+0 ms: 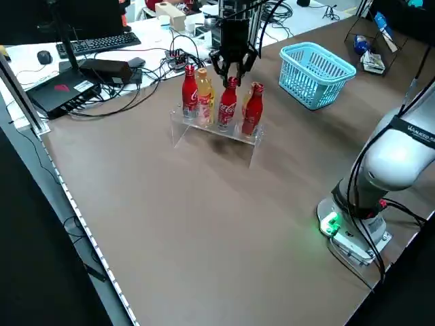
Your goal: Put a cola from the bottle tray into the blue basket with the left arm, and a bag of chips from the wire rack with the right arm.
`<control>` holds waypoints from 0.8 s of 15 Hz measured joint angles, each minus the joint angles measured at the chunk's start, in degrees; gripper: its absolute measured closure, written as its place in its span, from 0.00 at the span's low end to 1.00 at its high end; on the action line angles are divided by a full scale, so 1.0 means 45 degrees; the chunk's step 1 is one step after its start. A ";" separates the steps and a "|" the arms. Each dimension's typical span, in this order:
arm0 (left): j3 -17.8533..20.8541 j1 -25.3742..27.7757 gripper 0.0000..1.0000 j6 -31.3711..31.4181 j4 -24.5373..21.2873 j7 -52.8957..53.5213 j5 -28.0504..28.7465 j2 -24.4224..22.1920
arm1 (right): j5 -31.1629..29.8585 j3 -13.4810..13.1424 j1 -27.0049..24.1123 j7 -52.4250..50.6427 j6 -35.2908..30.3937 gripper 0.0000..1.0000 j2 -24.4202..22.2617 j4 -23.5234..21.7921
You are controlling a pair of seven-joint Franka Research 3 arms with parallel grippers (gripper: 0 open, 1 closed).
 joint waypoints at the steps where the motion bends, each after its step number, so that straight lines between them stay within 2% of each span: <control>1: 0.0001 0.0005 0.57 0.0000 -0.0001 0.0014 0.0048 0.0000 | -0.0030 0.0000 -0.0026 -0.0098 -0.0001 0.13 0.0018 -0.0158; 7: 0.0003 0.0008 0.57 0.0001 -0.0005 0.0017 0.0395 0.0000 | -0.0313 0.0078 -0.0028 -0.0166 -0.0025 0.14 0.0061 -0.1219; 12: 0.0006 0.0155 0.57 0.0001 -0.0020 0.0024 0.0408 0.0000 | -0.0772 0.0092 -0.0028 -0.0194 0.0031 0.16 0.0061 -0.1457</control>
